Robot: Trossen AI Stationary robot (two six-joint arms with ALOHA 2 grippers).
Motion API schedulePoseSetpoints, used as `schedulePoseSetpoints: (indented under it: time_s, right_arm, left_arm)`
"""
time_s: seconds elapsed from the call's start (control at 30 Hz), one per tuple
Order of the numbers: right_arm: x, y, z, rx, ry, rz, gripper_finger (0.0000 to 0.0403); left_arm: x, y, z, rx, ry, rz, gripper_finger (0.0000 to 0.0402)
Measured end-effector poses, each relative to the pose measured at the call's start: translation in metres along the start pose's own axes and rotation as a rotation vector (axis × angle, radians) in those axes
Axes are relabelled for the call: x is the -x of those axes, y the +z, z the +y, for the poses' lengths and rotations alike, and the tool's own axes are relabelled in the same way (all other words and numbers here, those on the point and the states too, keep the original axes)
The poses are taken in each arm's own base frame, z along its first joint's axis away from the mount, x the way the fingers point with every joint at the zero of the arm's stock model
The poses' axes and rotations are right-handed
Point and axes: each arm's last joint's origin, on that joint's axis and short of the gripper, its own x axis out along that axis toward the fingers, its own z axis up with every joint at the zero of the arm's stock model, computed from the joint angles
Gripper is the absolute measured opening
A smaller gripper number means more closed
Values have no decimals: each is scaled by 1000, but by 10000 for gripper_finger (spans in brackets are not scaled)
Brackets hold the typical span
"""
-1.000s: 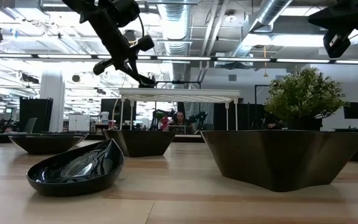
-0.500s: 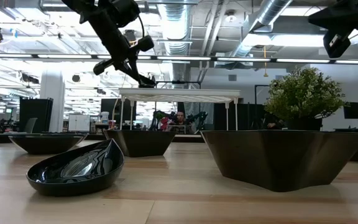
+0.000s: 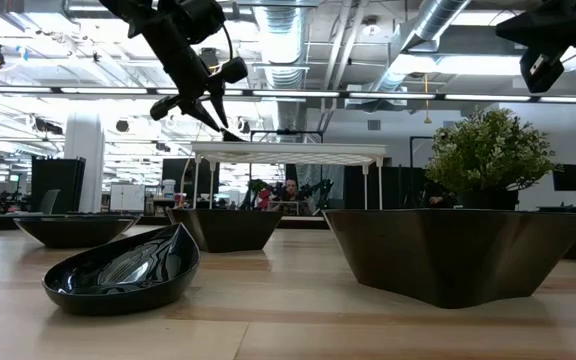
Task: Pick & Place Mini shaped plates
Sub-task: Stack the left black drop shaped plate on top of the black drop shaped plates on the shelf, then stack the black drop shaped plate on top of the black drop shaped plates on the shelf
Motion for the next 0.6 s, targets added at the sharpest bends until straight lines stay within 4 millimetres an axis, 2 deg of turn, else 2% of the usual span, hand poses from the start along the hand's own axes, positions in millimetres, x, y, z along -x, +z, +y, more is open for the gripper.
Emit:
schedulePoseSetpoints:
  time_s: [0.27, 0.47, 0.6]
  right_arm:
    - [0, 0, 0, 0, 0, 0, 0]
    - [0, 0, 0, -1, 0, 0, 0]
    - [0, 0, 0, 0, 0, 0, 0]
  left_arm:
    - [3, 1, 0, 4, -7, -6, 77]
    - [19, 6, -1, 16, -61, -24, 77]
    - [31, -1, -9, -10, -122, -3, 77]
